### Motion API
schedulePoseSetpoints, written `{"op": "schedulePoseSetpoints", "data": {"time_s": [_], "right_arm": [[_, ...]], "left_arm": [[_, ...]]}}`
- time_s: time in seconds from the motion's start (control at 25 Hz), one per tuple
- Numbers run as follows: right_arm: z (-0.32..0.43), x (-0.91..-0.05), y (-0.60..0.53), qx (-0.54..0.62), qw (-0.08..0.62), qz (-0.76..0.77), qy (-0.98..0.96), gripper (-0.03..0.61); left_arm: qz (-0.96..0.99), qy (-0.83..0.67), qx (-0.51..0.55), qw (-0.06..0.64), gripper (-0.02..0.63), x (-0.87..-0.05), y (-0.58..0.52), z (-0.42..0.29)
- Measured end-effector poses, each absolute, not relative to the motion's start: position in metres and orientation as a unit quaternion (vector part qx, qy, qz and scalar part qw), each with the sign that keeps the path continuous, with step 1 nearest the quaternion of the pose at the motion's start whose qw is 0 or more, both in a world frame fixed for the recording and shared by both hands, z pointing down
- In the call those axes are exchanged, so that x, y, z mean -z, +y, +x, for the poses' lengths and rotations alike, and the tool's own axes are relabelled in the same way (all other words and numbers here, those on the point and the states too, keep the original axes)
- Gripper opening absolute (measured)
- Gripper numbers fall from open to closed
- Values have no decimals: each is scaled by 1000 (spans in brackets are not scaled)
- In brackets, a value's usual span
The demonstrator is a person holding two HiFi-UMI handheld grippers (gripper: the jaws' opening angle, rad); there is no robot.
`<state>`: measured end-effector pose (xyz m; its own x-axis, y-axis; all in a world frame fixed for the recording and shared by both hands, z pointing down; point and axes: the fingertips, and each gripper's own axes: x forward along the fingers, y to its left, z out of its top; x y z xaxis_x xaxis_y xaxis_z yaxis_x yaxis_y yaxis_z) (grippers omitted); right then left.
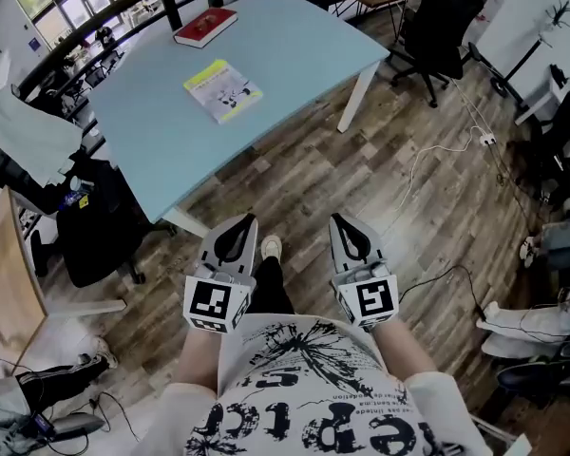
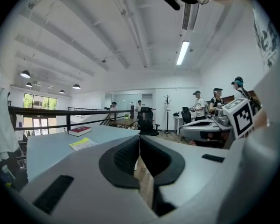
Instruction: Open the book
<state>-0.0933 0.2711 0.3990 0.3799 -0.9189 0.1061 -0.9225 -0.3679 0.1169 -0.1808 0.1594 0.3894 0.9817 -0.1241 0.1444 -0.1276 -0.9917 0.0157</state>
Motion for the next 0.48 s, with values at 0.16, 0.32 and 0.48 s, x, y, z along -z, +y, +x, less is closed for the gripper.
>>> {"op": "schedulePoseSetpoints", "data": {"time_s": [0.16,0.32,0.48], "right_arm": [[-54,-401,224,-16,85,823,-561,11],[-5,-400,169,-23,89,822,-561,12],[44,-395,106,-27,92,820,-564,11]], "left_arm": [[995,-64,-70,18,20,-391,114,-138],[995,-59,-75,22,20,-389,60,-88],[995,-56,-79,20,20,-385,-1,-38]]}}
